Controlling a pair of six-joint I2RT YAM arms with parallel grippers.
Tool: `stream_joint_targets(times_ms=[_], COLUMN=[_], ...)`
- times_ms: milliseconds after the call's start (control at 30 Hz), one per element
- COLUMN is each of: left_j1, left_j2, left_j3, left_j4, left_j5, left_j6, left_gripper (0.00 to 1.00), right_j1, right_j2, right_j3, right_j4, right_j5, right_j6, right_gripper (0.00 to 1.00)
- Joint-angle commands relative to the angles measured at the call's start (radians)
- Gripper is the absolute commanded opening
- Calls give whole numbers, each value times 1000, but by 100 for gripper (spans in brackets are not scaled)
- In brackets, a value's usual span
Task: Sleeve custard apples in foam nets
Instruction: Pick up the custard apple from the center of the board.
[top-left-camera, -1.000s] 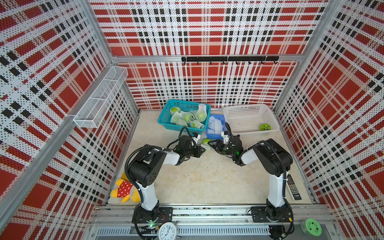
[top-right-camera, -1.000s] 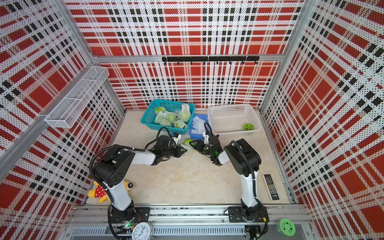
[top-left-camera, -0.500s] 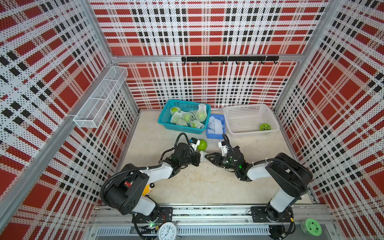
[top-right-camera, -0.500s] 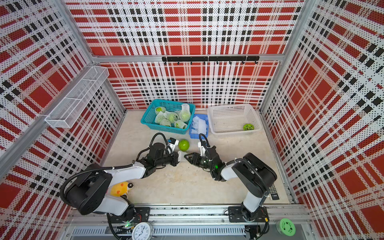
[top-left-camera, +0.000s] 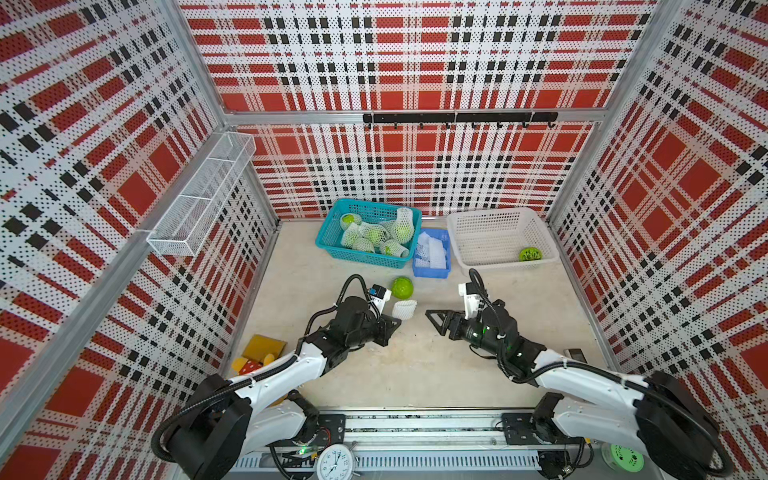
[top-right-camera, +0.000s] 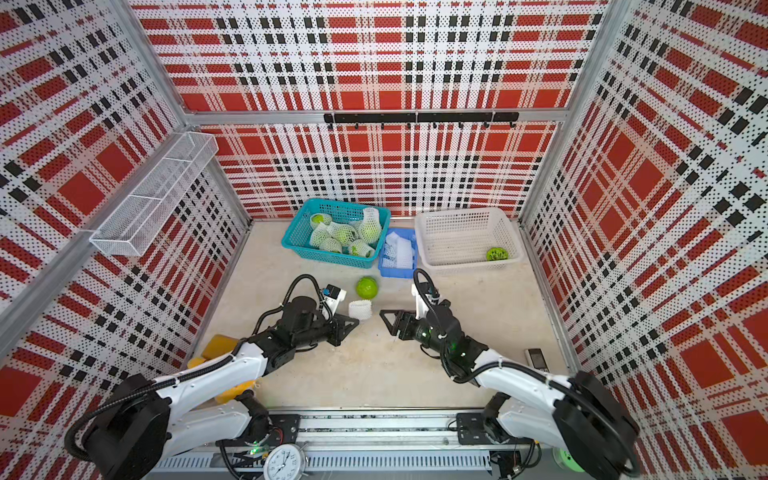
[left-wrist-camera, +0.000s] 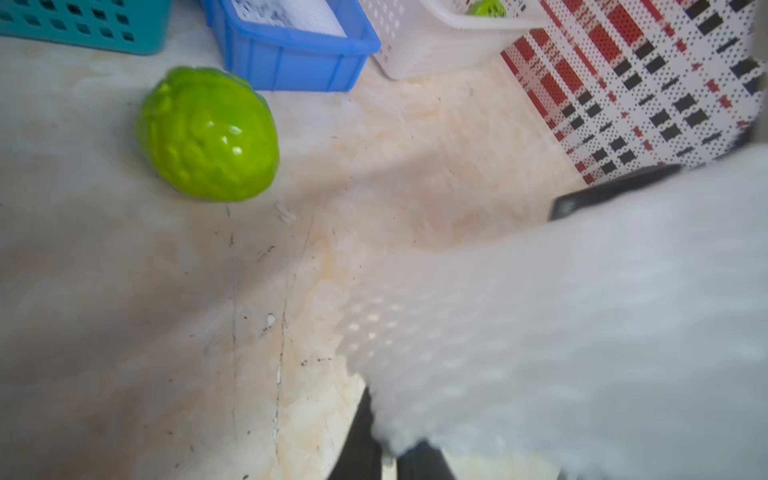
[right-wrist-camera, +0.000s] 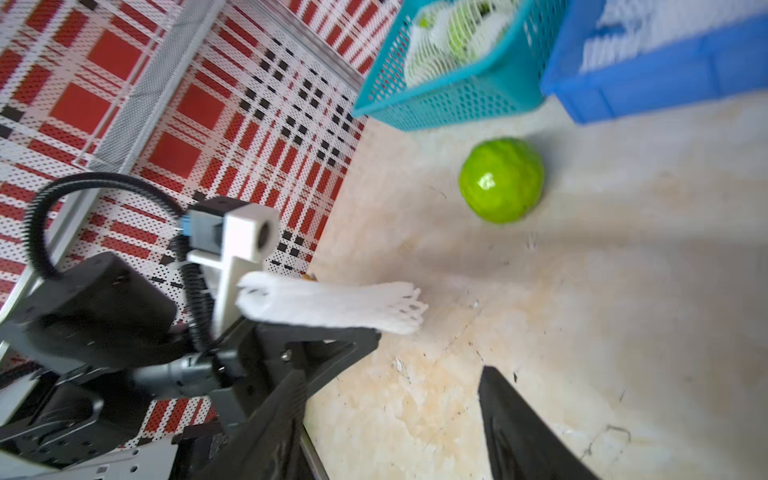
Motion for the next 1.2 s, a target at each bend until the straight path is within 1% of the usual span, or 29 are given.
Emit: stream_joint_targets(times_ms=[0,33,100,167,200,300,367,400,467,567,667,900,1033,1167], left_j1=[49,66,104,138,149,175,184,189,207,229,237,250,262,273], left_j2=[-10,-13,-30,-69,-97,-207,-284,-318,-374,-423,-450,-455,-437,-419], left_j3=[69,85,112,140,155,225,260,265,264,230,189,151,149,133], left_j4=[-76,-86,-94,-116,-139,-293,-395,-425,-458,-453,-427,-371,-348,-312], left_j5=[-34,-47,-76,-97,-116,-209,-282,-300,-311,-286,-264,-216,-192,-163], left_j6=[-61,-76,-114,-139,-140,-83,-27,-10,9,8,-2,4,18,9], left_gripper=[12,12,13,13,12,11,11,11,11,11,11,11,10,10], right_j1=[-2,-17,-71,-115,-121,-118,-105,-99,-87,-82,-78,-66,-63,-57], right_j2=[-78,-72,-14,86,138,317,434,486,591,724,813,955,1014,1049], right_j3=[105,139,231,328,379,549,657,707,806,922,985,1049,1059,1061], right_j4=[-264,-308,-394,-460,-494,-613,-660,-681,-716,-766,-791,-780,-728,-656], right_j5=[133,134,73,-9,-23,-33,-35,-31,-36,-32,-17,-12,-6,34], right_j6=[-236,-262,-293,-323,-343,-452,-511,-527,-555,-571,-575,-554,-526,-508], right_gripper=[68,68,69,73,75,86,92,94,97,100,100,100,100,100])
